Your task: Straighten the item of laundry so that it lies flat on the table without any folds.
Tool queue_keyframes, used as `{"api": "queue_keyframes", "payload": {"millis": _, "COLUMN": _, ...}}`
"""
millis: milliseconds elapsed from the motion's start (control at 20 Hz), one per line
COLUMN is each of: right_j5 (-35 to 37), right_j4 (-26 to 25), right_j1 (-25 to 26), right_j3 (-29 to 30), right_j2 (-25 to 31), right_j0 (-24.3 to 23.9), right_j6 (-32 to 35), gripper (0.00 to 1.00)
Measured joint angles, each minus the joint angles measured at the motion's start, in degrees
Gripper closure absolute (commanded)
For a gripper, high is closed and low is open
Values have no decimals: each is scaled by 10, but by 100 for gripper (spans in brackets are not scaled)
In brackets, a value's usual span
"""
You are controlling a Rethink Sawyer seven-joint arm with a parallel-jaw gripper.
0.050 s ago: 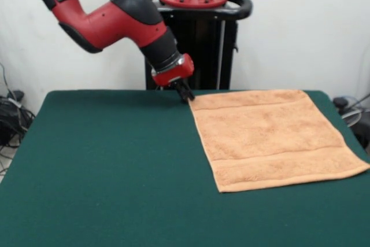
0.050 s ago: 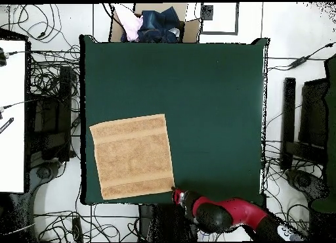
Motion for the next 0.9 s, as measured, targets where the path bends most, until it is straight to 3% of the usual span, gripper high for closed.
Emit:
{"api": "queue_keyframes", "payload": {"millis": 300, "right_j5": 0, "right_j4": 0, "right_j1": -7, "right_j3": 0, "right_j2": -3, "right_j0": 15, "right_j6": -7, "gripper": 100}}
{"api": "queue_keyframes", "payload": {"millis": 350, "right_j5": 0, "right_j4": 0, "right_j1": -16, "right_j3": 1, "right_j2": -5, "right_j0": 29, "right_j6": -7, "gripper": 0}}
{"api": "queue_keyframes", "payload": {"millis": 900, "right_j5": -36, "right_j4": 7, "right_j1": -48, "right_j3": 14, "right_j2": -29, "right_j0": 98, "right_j6": -7, "gripper": 0}}
